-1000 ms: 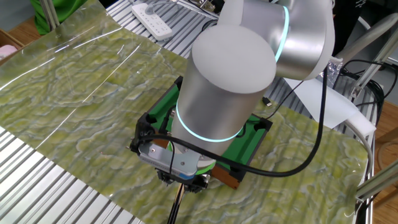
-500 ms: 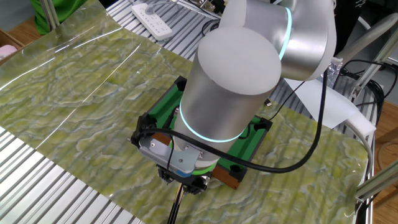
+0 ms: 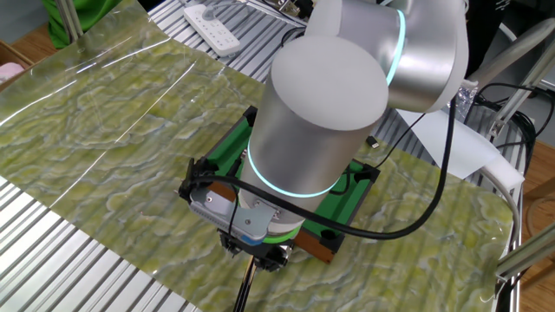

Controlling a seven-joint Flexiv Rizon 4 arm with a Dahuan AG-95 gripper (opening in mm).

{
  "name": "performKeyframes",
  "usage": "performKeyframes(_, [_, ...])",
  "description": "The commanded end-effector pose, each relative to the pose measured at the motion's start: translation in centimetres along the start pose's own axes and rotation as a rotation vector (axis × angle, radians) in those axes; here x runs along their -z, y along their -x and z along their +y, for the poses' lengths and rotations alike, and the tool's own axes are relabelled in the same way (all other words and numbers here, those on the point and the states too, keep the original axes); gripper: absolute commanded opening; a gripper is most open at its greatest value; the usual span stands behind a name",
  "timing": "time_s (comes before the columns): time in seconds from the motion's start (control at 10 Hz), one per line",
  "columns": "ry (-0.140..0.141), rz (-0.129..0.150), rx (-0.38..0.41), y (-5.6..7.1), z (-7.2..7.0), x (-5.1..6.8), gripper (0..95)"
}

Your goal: Hit the pool ball

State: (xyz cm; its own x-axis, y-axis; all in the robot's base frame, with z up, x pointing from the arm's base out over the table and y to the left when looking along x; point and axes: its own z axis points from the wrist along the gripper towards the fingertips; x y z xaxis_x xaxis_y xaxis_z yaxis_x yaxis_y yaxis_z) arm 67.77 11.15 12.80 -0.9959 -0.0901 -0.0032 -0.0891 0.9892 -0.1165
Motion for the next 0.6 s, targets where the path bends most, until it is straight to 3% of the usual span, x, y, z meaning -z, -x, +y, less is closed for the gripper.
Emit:
performKeyframes(0.1, [0.000, -0.004, 0.002, 0.00, -0.04, -0.02, 38.0])
performKeyframes(0.6, [0.005, -0.009, 0.023, 0.00, -0.04, -0.02, 38.0])
